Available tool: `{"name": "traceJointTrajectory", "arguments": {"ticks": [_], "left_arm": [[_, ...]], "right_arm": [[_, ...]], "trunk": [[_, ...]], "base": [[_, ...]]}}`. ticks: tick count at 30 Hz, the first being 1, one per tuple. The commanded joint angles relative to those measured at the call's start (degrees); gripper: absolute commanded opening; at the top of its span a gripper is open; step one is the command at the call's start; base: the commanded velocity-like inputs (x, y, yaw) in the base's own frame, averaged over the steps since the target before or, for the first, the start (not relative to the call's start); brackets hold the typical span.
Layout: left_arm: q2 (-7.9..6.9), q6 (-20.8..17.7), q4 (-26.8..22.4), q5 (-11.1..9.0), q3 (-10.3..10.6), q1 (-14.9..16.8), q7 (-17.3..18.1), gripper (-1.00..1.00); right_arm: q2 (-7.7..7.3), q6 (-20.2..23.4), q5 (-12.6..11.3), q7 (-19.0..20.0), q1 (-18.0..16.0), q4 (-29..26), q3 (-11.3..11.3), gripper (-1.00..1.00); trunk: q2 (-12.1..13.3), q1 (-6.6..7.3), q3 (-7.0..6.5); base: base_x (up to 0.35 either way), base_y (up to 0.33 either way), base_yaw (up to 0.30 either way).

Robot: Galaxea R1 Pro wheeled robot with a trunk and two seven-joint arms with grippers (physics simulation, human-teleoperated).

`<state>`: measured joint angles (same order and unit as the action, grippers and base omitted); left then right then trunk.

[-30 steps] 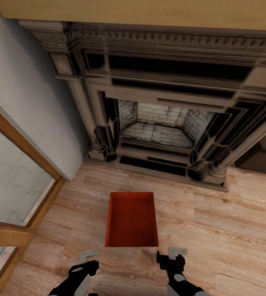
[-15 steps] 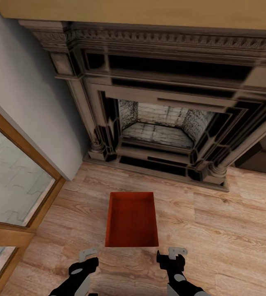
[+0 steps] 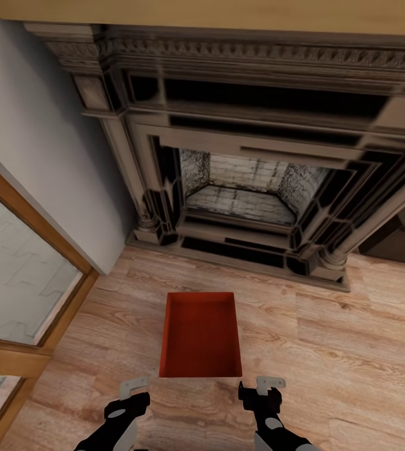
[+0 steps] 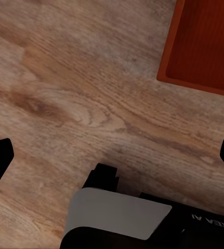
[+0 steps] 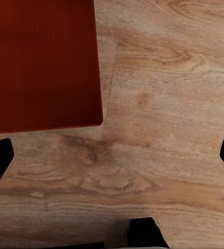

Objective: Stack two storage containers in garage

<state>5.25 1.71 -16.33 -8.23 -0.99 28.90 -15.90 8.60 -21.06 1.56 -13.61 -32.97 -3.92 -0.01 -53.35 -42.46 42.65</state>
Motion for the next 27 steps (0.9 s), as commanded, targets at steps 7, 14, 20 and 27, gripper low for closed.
{"name": "traceJointTrajectory", "arguments": {"ticks": [7,14,20,27], "left_arm": [[0.02,0.1,0.0,-0.5,-0.1,0.0,0.0,1.0],[0.02,0.0,0.0,-0.5,-0.1,0.0,0.0,1.0],[0.02,0.0,0.0,-0.5,-0.2,0.0,0.0,1.0],[0.02,0.0,0.0,-0.6,-0.2,0.0,0.0,1.0]], "right_arm": [[-0.06,-1.1,0.3,0.0,0.0,0.1,0.2,1.0],[-0.09,-2.1,0.3,0.5,0.0,0.1,0.2,1.0],[-0.09,-2.1,0.2,0.7,0.0,0.1,0.2,1.0],[-0.14,-1.9,0.1,0.7,0.0,0.1,0.2,1.0]], "trunk": [[-2.9,-1.55,1.3],[-5.7,-3.09,2.56],[-8.1,-4.4,3.63],[-10.9,-5.94,4.89]], "base": [[0.0,0.0,0.0],[0.0,0.0,0.0],[0.0,0.0,0.0],[0.0,0.0,0.0]]}}
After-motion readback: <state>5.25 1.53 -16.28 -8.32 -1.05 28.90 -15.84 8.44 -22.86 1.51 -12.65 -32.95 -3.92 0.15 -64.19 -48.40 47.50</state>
